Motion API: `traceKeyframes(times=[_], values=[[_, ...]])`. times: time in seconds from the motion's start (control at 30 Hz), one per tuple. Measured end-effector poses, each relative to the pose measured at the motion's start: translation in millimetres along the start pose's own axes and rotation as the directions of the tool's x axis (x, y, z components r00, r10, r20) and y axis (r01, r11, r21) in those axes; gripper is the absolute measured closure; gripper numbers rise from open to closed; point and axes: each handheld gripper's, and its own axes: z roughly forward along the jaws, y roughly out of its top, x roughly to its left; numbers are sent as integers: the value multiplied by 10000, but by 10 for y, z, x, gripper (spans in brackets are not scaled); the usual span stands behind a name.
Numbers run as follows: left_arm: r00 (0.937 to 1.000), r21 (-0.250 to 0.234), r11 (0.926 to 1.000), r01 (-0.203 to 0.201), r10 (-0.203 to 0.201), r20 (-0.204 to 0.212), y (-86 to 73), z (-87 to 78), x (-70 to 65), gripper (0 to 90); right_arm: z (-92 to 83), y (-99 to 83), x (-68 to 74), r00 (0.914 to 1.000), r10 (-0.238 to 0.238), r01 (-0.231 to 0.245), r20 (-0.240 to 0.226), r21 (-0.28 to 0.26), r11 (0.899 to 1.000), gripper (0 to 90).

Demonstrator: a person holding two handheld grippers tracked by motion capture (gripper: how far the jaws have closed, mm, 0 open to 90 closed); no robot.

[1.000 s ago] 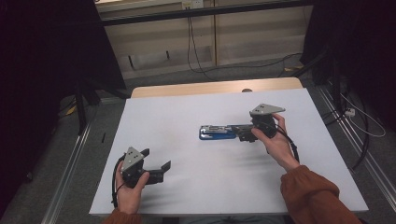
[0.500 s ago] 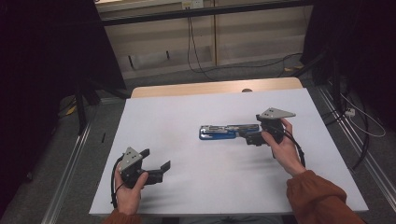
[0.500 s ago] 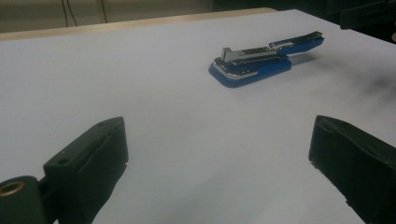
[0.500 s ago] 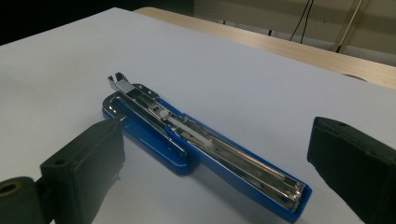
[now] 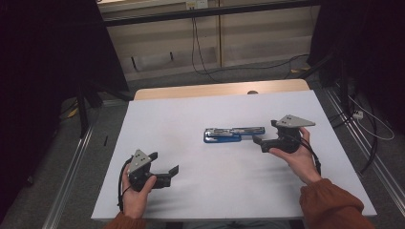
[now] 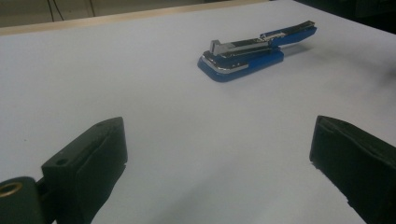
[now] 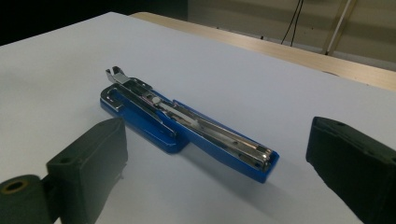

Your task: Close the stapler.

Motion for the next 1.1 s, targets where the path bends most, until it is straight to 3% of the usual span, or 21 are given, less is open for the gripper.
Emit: traceKeyframes(times=[0.2, 0.37, 0.47, 0.53, 0.6, 0.67, 0.73, 0.83, 0.93, 1.1], values=[[9994, 29, 10000, -6, 5, 345, 24, 59, -45, 43, -48, -89, -65, 9997, 225, -225, 60, 129, 9997, 175], [9987, -90, 9998, -195, 199, 476, 51, 76, -86, 48, -52, -117, -108, 9998, 136, -140, 160, 263, 9996, 290], [9989, -139, 9996, -231, 237, 403, 74, 95, -105, 48, -57, -123, -120, 10000, -73, 71, 48, 384, 9992, 462], [9983, -190, 9994, -293, 302, 490, 86, 132, -118, 48, -57, -123, -114, 9993, -187, 172, 337, 450, 9988, 463], [9979, -346, 9989, -313, 332, 558, 102, 181, -134, 48, -61, -120, -124, 9996, -228, 221, 173, 371, 9991, 610], [9987, -410, 9986, -329, 344, 379, 130, 228, -149, 48, -62, -127, -134, 9993, -136, 123, 358, 374, 9992, 660], [9996, -355, 9993, -146, 155, 236, 164, 280, -153, 52, -58, -145, -151, 9998, -65, 58, 164, 406, 9992, 744], [9983, -285, 9993, -262, 276, 506, 204, 340, -139, 53, -58, -168, -167, 9999, -102, 102, -11, 460, 9989, 882], [9977, -249, 9994, -235, 250, 633, 237, 418, -139, 50, -56, -171, -169, 9998, -187, 187, -18, 510, 9985, 900], [9960, -355, 9981, -510, 535, 713, 325, 562, -162, 63, -17, -196, -166, 9998, -151, 159, -106, 815, 9965, 900]])
